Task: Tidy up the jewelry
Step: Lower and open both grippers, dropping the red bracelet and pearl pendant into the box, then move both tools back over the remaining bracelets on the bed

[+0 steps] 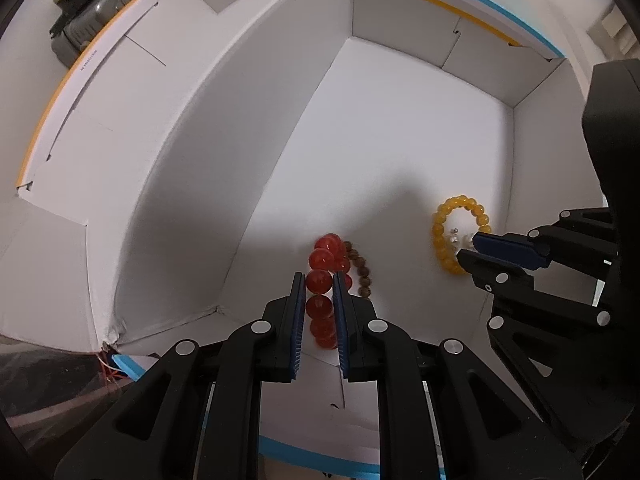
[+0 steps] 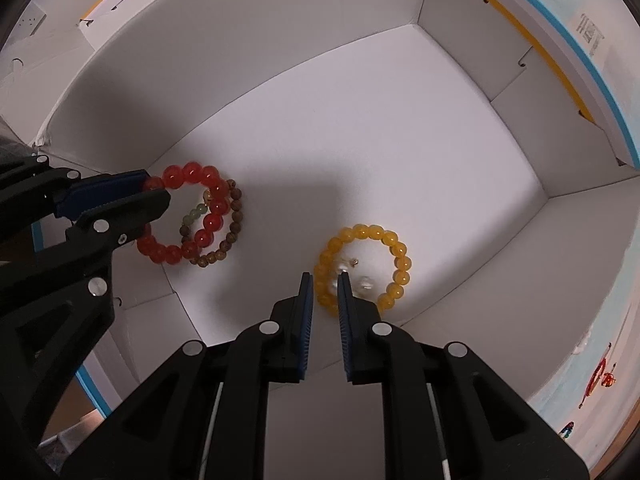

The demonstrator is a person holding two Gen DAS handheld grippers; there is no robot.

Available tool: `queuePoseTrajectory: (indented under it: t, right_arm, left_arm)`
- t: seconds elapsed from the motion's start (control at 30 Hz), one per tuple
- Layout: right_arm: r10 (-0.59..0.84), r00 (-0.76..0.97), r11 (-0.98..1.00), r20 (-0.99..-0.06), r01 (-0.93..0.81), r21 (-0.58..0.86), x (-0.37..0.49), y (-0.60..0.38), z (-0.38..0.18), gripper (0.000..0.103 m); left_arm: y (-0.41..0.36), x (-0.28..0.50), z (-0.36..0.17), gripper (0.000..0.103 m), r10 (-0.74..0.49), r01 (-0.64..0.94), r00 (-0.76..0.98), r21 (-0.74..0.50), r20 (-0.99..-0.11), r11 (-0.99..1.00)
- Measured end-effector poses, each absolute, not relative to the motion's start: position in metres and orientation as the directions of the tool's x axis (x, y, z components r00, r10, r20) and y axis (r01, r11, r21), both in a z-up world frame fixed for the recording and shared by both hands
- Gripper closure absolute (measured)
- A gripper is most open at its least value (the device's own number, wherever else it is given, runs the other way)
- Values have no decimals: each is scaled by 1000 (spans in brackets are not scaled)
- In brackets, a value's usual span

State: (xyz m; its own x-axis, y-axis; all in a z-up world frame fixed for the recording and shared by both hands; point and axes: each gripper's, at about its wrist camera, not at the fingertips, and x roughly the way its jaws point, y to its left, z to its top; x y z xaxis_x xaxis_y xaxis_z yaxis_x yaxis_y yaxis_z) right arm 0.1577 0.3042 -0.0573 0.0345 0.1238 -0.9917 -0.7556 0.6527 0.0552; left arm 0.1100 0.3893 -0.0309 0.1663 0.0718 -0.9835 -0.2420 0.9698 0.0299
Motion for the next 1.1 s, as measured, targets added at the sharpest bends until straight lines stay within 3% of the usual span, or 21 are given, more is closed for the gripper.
queuePoseTrajectory:
  t: [0.17, 0.27, 0.33, 0.47, 0.57, 0.9, 1.1]
  right_arm:
    - [153, 65, 651, -986, -757, 52, 150, 295, -51, 84]
    - [169, 79, 652, -982, -756, 51, 143, 297, -44, 74]
    - [181, 98, 647, -979, -761, 43, 139, 296, -39, 68]
    - [207, 136, 661, -969, -749, 36, 135, 289, -28, 59]
    - [229, 148, 668, -962, -743, 45, 132, 284, -23, 55]
    - [277, 193, 685, -941, -727, 52, 136, 263, 0, 42]
    - [305, 214, 682, -928, -729, 56, 132, 250, 13, 41]
  left_arm:
    - [386, 104, -26, 88, 98, -241, 191, 50, -977, 969]
    - [384, 100, -22, 87, 113, -249, 215, 57, -970, 967]
    - [383, 98, -17, 73, 129, -259, 235, 66, -964, 964]
    - [383, 96, -8, 65, 142, -277, 270, 65, -952, 959]
    - [384, 95, 1, 51, 169, -287, 295, 82, -941, 955]
    - [375, 89, 25, 37, 212, -310, 355, 99, -911, 945]
    - [365, 85, 33, 31, 218, -312, 371, 100, -903, 945]
